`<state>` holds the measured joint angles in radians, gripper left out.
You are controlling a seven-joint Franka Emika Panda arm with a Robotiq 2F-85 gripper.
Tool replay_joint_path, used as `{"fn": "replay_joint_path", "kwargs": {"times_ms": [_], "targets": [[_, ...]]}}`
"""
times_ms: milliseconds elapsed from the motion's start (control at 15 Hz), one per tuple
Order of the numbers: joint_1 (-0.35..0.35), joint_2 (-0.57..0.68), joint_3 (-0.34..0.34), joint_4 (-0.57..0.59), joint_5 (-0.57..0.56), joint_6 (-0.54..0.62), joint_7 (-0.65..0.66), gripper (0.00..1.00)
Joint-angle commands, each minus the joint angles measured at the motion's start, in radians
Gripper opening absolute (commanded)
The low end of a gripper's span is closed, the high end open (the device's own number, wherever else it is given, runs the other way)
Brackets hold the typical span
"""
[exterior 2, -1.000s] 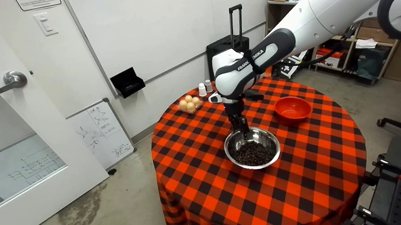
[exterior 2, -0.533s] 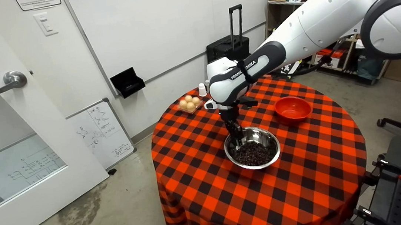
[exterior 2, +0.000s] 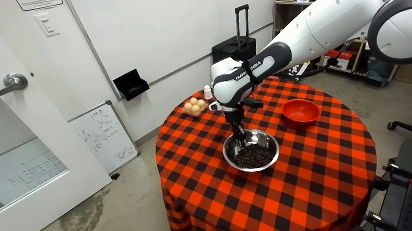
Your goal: Pick up the bowl and pour it's contents into the red bowl
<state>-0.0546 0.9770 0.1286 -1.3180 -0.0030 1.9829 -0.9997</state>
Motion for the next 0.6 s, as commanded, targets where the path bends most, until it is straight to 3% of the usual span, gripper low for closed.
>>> {"fn": "replay_joint_path", "kwargs": {"times_ms": [0, 533], "targets": [[-0.011, 0.023, 0.003, 0.040, 0.038, -0.021, 0.087, 0.02], [-0.085, -0.058, 0.026, -0.061, 0.157, 0.035, 0.204, 0.02]]}}
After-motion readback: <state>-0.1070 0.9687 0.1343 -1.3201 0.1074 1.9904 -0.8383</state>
